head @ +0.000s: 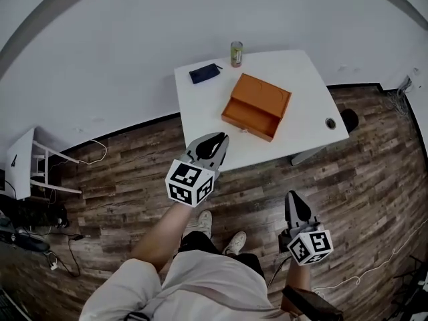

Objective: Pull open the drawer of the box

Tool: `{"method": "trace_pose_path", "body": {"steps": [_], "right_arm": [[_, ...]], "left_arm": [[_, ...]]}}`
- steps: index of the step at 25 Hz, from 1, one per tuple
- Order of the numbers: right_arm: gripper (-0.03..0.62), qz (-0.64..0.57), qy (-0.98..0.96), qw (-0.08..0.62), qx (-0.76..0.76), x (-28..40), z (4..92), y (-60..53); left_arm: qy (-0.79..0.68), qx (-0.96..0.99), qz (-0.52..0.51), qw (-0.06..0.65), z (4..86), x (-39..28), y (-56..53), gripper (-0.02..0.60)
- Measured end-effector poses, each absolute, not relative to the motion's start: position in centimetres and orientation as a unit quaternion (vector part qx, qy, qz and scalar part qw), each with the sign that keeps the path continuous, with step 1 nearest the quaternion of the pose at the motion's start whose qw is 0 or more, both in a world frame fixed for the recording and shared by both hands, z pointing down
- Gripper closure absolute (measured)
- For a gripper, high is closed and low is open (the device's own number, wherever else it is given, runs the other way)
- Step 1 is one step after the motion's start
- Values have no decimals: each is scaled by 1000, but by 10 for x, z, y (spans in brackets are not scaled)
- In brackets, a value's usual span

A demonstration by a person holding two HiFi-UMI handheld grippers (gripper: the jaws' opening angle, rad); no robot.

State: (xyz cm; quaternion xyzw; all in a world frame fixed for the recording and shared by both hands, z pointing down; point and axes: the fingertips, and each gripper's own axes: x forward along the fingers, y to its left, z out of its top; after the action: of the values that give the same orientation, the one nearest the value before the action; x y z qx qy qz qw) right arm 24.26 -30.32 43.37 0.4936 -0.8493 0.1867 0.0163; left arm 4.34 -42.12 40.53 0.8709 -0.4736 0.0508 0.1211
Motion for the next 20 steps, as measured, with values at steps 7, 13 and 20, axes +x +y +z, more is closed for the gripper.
{"method": "trace_pose_path", "body": {"steps": [7, 13, 20], "right_arm": [[602, 149, -868, -4, 473, 256, 391, -288], [602, 123, -867, -12, 482, 263, 363, -274], [602, 91, -861, -25, 499, 255, 330, -266]], "left_arm": [[-481, 874, 20, 58, 337, 45, -341, 569], [-468, 883, 7, 37, 320, 47, -293, 571], [-454, 890, -18, 21, 308, 27, -277, 571]]}}
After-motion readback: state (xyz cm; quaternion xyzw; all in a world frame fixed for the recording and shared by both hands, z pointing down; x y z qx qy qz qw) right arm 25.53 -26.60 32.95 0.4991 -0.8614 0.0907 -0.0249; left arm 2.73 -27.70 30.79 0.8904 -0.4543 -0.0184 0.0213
